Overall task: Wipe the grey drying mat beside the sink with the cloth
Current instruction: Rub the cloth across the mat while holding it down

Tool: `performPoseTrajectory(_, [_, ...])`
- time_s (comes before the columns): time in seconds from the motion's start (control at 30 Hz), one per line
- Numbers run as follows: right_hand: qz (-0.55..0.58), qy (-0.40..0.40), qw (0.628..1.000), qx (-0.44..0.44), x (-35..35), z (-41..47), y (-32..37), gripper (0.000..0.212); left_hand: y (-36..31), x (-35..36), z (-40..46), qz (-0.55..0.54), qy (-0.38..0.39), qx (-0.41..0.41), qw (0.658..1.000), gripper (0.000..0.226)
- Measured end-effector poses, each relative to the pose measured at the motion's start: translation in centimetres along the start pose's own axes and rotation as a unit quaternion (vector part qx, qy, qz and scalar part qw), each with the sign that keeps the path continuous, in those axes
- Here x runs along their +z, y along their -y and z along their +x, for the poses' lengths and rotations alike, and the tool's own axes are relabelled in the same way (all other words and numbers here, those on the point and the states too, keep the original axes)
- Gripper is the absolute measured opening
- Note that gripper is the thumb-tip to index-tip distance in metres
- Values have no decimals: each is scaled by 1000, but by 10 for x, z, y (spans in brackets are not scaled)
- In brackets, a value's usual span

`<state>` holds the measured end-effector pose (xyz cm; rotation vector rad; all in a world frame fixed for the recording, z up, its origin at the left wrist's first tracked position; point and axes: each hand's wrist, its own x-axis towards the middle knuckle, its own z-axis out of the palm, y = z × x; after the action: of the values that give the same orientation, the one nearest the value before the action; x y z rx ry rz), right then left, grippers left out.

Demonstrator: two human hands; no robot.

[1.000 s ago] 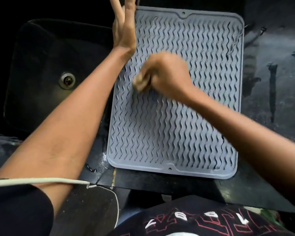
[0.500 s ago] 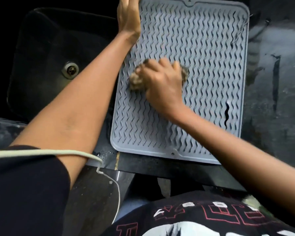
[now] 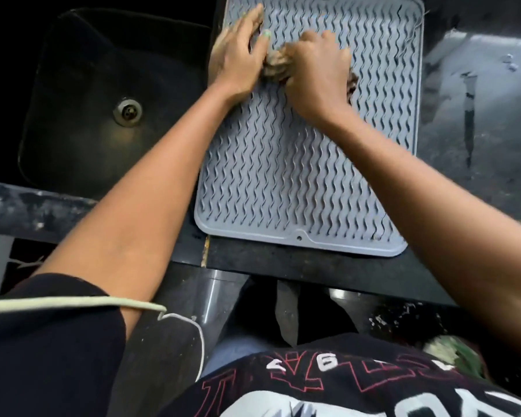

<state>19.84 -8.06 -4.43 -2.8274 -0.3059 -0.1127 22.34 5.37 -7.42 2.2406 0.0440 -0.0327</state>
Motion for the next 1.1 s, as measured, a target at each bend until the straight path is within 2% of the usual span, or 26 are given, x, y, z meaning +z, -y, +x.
performPoseTrajectory(0.1, [48,-7,998,-32,-3,-64,8,20,-3,0,-1,61,-26,8,998,48])
performPoseTrajectory(0.23, [76,54,992,-90,-17,-124,14,22,-1,0,-2,135,-27,10,990,48])
performPoseTrajectory(0.33, [104,101,987,-70,-32,-111,12,24,-5,0,-1,149,-8,5,989,49])
performPoseTrajectory(0.4, [147,73,986,-31,-35,-84,8,25,-3,2,-5,144,13,-9,989,49])
performPoseTrajectory(0.47, [125,20,992,-21,-32,-54,0,28,-1,4,-16,144,25,-21,989,50])
performPoseTrajectory(0.57, [23,64,998,-18,-17,-31,-8,48,0,5,-38,134,23,-20,991,51])
performPoseTrajectory(0.63, [-14,69,997,-34,-9,-41,-6,50,0,6,-52,127,23,-19,991,51])
performPoseTrajectory(0.8, [39,31,994,-97,-14,-125,6,36,0,8,-69,188,48,-19,981,52])
performPoseTrajectory(0.9, [25,81,983,-161,-24,-159,8,33,-4,10,-73,234,55,-19,971,55])
performPoseTrajectory(0.97, [56,116,979,-161,-34,-157,8,34,-6,11,-76,247,59,-24,967,55])
performPoseTrajectory(1.03, [114,84,983,-114,-42,-136,4,28,-7,11,-81,246,64,-32,967,55])
performPoseTrajectory(1.1, [110,21,991,-73,-41,-104,-4,28,-7,9,-85,248,68,-34,966,55])
